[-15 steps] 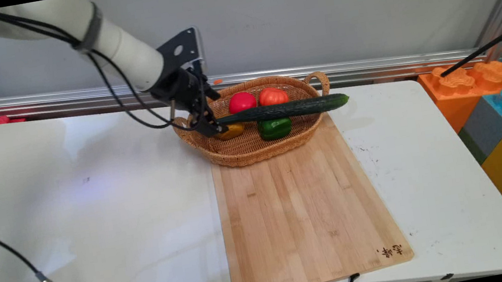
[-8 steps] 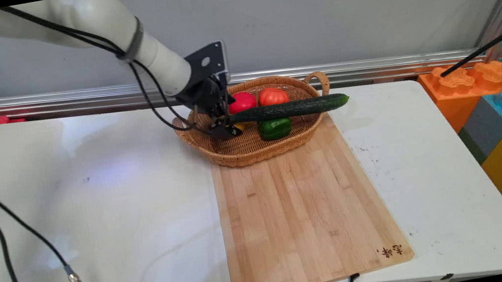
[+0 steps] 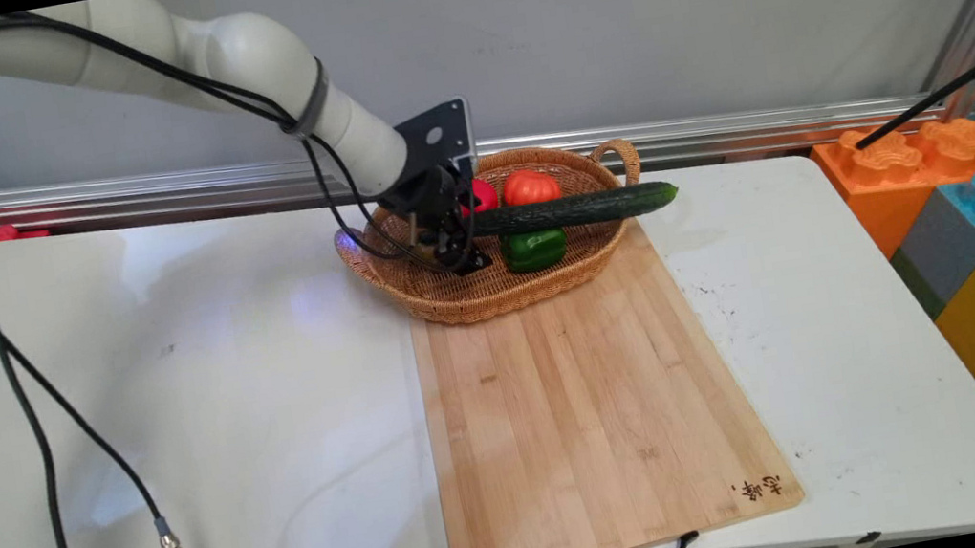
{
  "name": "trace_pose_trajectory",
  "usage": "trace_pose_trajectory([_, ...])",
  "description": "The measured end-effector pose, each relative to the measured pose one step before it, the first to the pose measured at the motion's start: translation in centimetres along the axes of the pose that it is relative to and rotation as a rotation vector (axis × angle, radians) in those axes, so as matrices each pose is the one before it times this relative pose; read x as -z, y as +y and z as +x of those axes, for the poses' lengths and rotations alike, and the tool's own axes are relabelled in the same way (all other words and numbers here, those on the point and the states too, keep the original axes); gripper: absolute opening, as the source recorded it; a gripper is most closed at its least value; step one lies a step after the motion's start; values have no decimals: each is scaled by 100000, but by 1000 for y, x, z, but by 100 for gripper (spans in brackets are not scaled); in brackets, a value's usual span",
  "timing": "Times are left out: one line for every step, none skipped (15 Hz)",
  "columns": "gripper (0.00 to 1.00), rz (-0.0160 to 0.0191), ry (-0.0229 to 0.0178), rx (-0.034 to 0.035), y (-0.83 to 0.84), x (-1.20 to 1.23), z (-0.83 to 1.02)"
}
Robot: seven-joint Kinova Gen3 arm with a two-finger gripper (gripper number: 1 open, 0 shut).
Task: Pick up the cucumber from the vegetable basket, then place the picked object on the cutting board
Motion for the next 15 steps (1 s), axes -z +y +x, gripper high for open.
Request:
trace_pose_trajectory([100,69,404,-24,-64,-413,76])
trace_pose_trajectory([100,30,402,-41,-57,-442,75])
trace_pose_trajectory([100,-18,533,-145,-44,-322,116])
trace_pose_trajectory([0,-99,306,-25,-2,-200,47])
trace_pose_trajectory([0,23,206,12,7,-118,47])
trace_pose_trajectory([0,103,1,-47,17,-26,63])
trace_pose_trajectory([0,76,-5,-19,25,8,44])
trace_pose_trajectory([0,91,-212,64,54,112,15])
trace_pose_trajectory([0,54,-148,39,35,110,37])
trace_pose_trajectory([0,15,-414,147,73,271,56])
trace_pose_trajectory([0,25,-395,177,83,334,53])
trace_pose_trajectory([0,13,-354,242,75,288,20])
trace_pose_trajectory([0,31,-283,209,67,303,75])
trace_pose_trajectory([0,113,-214,210,75,344,141])
trace_pose_trajectory([0,254,-44,209,53,315,148])
